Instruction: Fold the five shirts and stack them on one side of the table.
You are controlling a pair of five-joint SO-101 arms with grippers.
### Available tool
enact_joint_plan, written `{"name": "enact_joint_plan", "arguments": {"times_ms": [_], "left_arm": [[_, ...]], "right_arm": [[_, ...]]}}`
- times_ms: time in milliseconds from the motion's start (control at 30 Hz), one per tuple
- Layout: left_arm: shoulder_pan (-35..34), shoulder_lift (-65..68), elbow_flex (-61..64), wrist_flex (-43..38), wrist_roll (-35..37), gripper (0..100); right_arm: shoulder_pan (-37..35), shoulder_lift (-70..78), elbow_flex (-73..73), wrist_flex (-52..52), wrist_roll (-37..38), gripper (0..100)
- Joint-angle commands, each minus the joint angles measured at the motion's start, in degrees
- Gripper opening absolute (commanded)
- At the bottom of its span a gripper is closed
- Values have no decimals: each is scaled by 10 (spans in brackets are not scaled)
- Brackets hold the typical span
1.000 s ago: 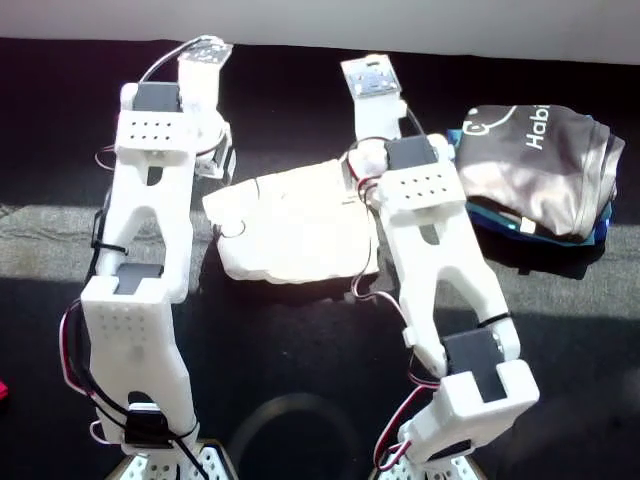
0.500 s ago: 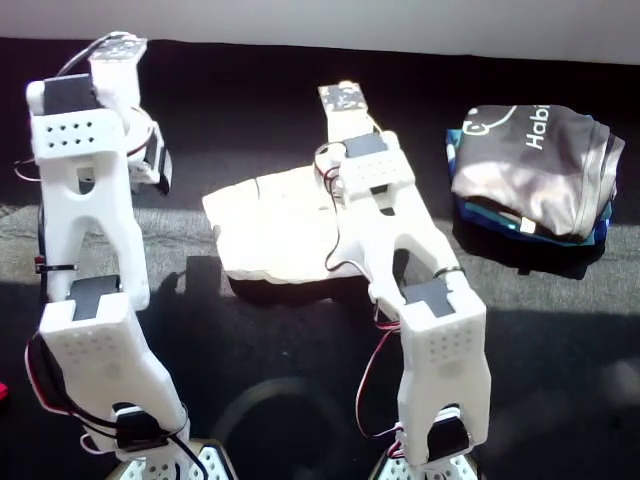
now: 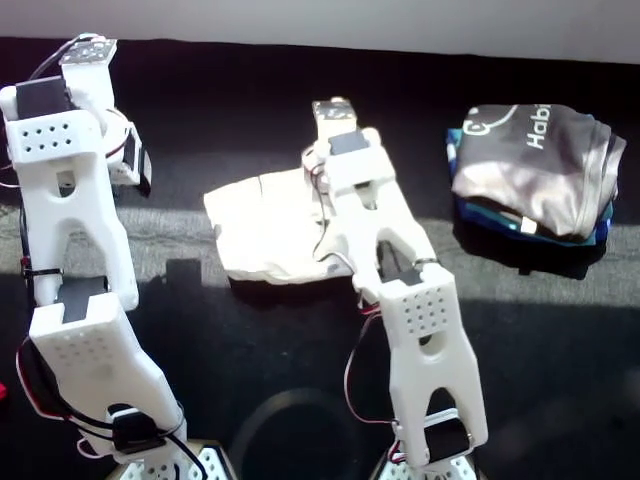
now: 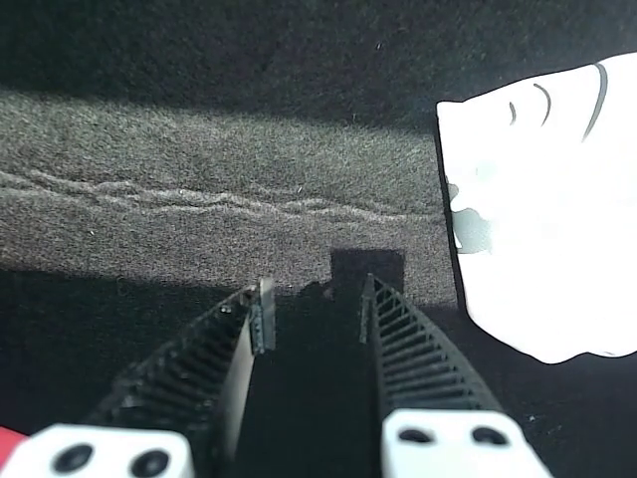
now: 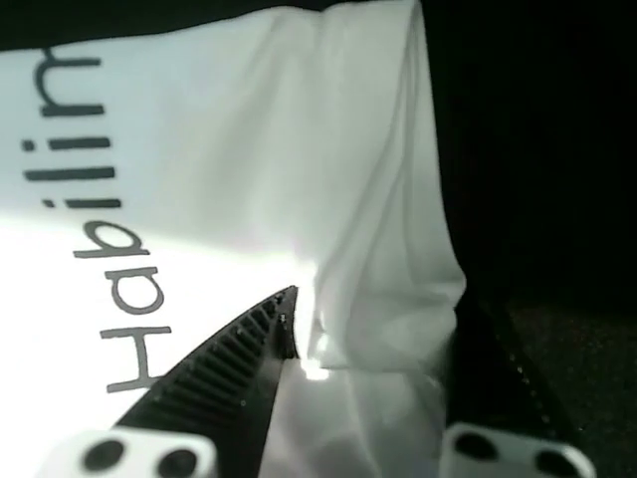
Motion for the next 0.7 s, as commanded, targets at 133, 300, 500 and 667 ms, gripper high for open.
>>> {"name": "enact_joint_plan", "arguments": {"times_ms": [133, 300, 500, 667], "left_arm": [[-7, -32, -7, 1, -2, 154], [-4, -32, -7, -5, -2, 154], [-4, -32, -7, -16, -2, 154], [-4, -32, -7, -16, -2, 154]], "right_arm": [[90, 1, -216, 116, 91, 5], [127, -2, -393, 175, 172, 5], [159, -109, -397, 175, 210, 5], [187, -255, -302, 174, 233, 5]]}}
